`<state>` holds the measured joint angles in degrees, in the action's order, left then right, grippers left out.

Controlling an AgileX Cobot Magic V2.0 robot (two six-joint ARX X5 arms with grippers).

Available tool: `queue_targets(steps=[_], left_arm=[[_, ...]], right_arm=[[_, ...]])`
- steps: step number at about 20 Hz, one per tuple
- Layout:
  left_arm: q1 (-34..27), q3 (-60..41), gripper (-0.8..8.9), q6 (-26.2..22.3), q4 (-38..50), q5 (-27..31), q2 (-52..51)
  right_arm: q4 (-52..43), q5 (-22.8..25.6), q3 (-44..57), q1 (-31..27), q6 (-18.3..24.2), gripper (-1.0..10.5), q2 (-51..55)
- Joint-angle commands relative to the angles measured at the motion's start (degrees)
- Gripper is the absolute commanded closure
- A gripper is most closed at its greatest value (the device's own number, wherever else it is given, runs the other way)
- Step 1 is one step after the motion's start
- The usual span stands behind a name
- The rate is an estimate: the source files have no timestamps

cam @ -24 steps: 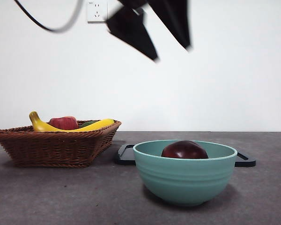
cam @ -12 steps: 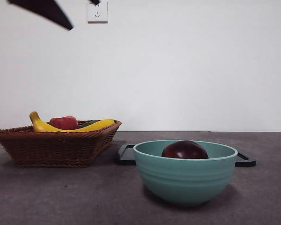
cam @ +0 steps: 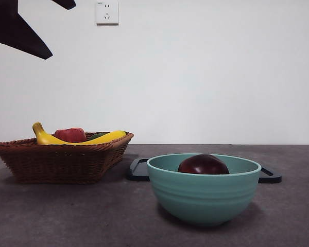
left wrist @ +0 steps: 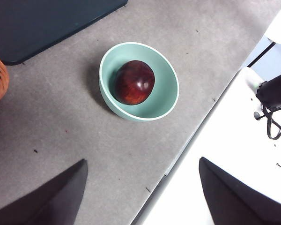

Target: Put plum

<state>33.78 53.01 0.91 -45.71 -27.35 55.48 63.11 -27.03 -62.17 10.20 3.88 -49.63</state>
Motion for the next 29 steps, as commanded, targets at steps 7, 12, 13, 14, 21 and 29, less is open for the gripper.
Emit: queue_targets(steps=[7, 12, 13, 14, 21, 29], left_arm=[[0.37, 0.55, 4.39, 0.22, 0.66, -0.37, 0.28], [0.37, 0.55, 4.39, 0.20, 0.68, -0.37, 0.28], [0.37, 0.55, 4.39, 0.20, 0.70, -0.35, 0.28], [0.37, 0.55, 4.39, 0.20, 0.70, -0.37, 0.31], [0.37, 0.55, 4.39, 0.20, 0.70, -0.35, 0.31], [0.37, 0.55, 4.39, 0.20, 0.70, -0.33, 0.31]], right_arm=[[-12.13, -0.42, 10.73, 7.37, -10.16, 5.6, -5.53], [-22.40, 5.27, 14.40, 15.61, -13.97, 5.9, -14.27], [-23.89, 7.56, 14.40, 17.20, -13.99, 5.9, -16.57], [-25.00, 9.18, 14.40, 18.21, -14.03, 5.9, -18.18], [-31.63, 17.75, 14.40, 22.71, -14.51, 6.9, -29.20], [-34.95, 18.01, 14.40, 23.98, -14.49, 8.7, -34.21]])
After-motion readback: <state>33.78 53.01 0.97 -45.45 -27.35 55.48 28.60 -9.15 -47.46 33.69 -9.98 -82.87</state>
